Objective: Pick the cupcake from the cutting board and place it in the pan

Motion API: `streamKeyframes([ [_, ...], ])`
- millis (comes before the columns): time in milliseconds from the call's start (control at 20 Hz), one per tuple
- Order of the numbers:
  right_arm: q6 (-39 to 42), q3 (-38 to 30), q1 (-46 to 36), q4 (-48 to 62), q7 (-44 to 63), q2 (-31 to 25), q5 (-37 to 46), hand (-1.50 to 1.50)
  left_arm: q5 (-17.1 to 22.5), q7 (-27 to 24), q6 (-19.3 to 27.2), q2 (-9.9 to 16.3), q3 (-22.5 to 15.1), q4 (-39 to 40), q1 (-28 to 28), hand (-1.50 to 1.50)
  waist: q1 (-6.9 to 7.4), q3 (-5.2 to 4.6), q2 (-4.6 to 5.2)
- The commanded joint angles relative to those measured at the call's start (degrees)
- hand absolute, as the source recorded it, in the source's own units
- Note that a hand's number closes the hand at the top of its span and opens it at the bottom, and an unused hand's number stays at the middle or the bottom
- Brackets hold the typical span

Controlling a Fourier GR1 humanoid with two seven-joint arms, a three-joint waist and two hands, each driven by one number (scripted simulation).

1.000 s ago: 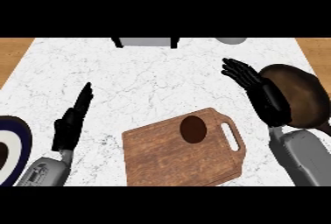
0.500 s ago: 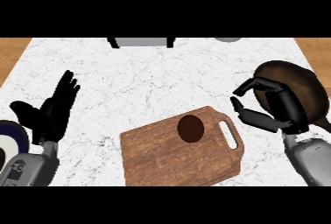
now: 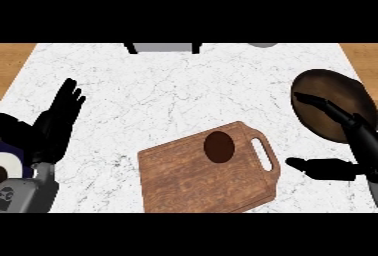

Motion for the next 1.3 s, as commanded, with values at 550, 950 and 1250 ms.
streamKeyframes([
  [550,20.0,13.9,-23.4,-0.1,31.2,1.8,14.7,-1.5,-3.9,-1.8,1.2,-5.3,-3.3,-2.5,3.1,0.0,2.04,-0.07,0.38],
  [950,38.1,21.6,-29.4,2.2,44.5,7.5,11.2,-1.5,-1.3,2.9,-2.0,-1.0,0.8,-2.6,0.4,0.0,1.64,-0.05,0.28],
  [1250,42.5,23.2,-27.7,-1.5,50.1,11.7,16.2,-1.5,-2.1,-0.6,-3.2,-2.0,2.4,-3.9,5.1,0.0,1.08,-0.02,0.18],
])
